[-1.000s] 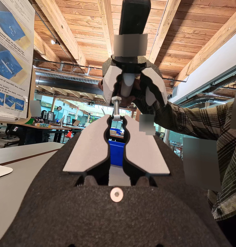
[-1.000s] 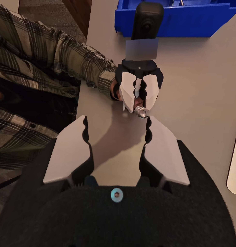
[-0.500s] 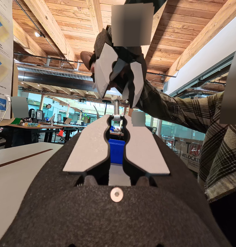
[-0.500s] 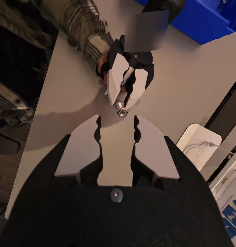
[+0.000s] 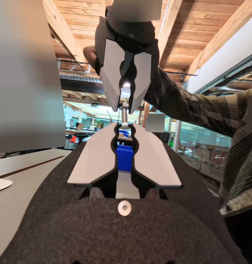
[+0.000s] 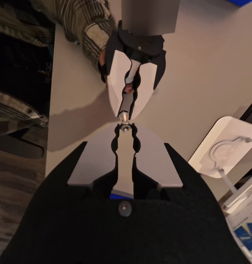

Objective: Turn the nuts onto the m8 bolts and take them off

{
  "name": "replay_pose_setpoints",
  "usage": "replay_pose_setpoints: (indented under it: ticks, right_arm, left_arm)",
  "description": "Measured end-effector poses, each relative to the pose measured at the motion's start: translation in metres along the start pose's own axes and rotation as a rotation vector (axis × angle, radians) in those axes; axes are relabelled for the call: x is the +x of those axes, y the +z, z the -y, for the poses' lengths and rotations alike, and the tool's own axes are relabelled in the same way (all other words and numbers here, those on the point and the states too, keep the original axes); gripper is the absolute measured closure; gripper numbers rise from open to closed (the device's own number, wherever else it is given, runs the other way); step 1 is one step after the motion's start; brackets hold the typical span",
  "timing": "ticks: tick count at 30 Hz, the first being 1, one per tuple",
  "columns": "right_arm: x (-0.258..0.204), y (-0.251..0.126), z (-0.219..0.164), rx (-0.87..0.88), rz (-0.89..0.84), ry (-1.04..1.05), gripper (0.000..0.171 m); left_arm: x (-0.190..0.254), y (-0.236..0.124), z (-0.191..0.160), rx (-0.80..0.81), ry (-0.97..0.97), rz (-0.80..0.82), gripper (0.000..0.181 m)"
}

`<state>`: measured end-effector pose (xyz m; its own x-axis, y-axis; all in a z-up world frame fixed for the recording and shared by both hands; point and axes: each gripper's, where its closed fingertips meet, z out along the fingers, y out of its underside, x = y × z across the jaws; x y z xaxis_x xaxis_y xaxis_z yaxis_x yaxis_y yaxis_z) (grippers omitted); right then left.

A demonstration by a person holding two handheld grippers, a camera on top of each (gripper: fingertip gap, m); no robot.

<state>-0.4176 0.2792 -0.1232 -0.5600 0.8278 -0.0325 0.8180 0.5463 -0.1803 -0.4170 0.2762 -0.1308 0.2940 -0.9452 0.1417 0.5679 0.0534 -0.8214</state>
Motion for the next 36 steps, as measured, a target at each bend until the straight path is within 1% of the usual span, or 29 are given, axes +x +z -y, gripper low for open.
replay_pose_setpoints:
  ticks: [5, 8, 14, 15, 18, 20, 21, 24, 30, 34, 36]
  right_arm:
    - [0.001, 0.002, -0.001, -0.036, 0.046, 0.216, 0.155]
    - [0.0, 0.002, -0.001, -0.042, 0.066, 0.271, 0.154]
    - [0.003, 0.0, 0.0, -0.02, 0.045, 0.241, 0.135]
    - [0.004, -0.001, 0.0, -0.012, 0.035, 0.222, 0.126]
    - [0.003, -0.012, 0.0, 0.041, -0.006, 0.086, 0.118]
    - [0.002, -0.021, 0.009, 0.142, -0.045, -0.05, 0.122]
    - [-0.004, -0.024, 0.014, 0.187, -0.031, -0.11, 0.123]
    - [-0.007, -0.023, 0.012, 0.176, -0.066, -0.232, 0.13]
    - [-0.009, -0.012, 0.01, 0.13, -0.026, -0.28, 0.141]
    - [-0.011, -0.009, 0.008, 0.101, 0.008, -0.287, 0.153]
    - [-0.011, -0.007, 0.005, 0.074, 0.013, -0.284, 0.155]
  left_arm:
    - [-0.003, 0.0, -0.003, -0.036, 0.068, 0.057, 0.167]
    - [-0.002, 0.001, -0.002, -0.029, 0.066, 0.055, 0.167]
    - [0.0, 0.001, 0.0, -0.008, 0.041, 0.03, 0.167]
    - [0.0, 0.0, 0.001, -0.001, 0.029, 0.018, 0.167]
    - [0.003, -0.001, 0.005, 0.021, -0.003, -0.022, 0.166]
    - [0.005, -0.001, 0.008, 0.037, -0.025, -0.051, 0.167]
    - [0.006, -0.002, 0.008, 0.036, -0.03, -0.065, 0.167]
    - [0.008, -0.001, 0.007, 0.031, -0.044, -0.086, 0.167]
    - [0.011, 0.001, 0.001, 0.012, -0.054, -0.112, 0.167]
    - [0.012, 0.0, 0.0, 0.012, -0.06, -0.117, 0.167]
    - [0.012, 0.0, -0.002, 0.007, -0.058, -0.115, 0.166]
